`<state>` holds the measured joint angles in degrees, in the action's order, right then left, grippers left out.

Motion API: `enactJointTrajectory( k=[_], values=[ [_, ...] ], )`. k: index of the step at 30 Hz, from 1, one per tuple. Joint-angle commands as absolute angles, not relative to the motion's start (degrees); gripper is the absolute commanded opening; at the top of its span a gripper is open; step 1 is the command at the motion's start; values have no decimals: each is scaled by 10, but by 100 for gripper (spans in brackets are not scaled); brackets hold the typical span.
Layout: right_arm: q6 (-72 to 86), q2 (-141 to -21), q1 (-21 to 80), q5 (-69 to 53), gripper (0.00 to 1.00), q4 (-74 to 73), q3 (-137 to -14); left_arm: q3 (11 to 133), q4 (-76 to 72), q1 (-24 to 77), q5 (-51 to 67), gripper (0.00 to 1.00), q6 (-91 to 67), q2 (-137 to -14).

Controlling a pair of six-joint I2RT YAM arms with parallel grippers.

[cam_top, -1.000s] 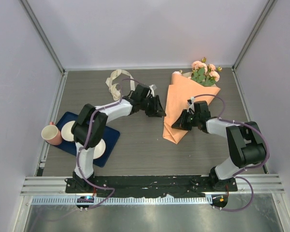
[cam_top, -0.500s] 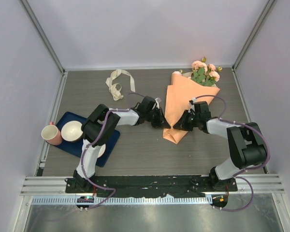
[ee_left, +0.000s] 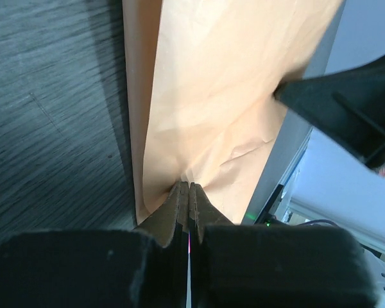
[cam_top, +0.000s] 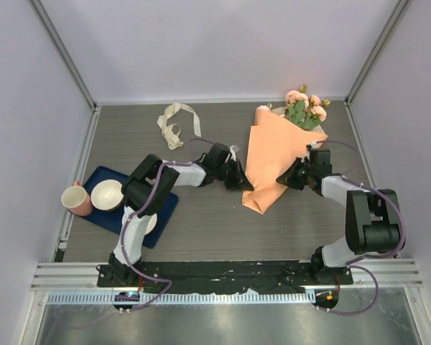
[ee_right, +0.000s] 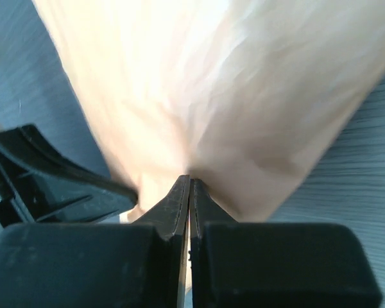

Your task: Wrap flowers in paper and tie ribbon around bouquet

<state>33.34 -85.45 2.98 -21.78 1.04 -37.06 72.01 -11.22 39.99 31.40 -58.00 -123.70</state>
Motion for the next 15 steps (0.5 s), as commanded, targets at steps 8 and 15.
enactJointTrajectory(
  k=[8, 15],
  values=[
    [363, -982, -98, -258, 6, 76, -421, 777, 46, 400, 237, 0, -558, -1290],
    [381, -1040, -170, -267, 5, 102, -455, 787, 75, 399, 239, 0, -559, -1296]
  ],
)
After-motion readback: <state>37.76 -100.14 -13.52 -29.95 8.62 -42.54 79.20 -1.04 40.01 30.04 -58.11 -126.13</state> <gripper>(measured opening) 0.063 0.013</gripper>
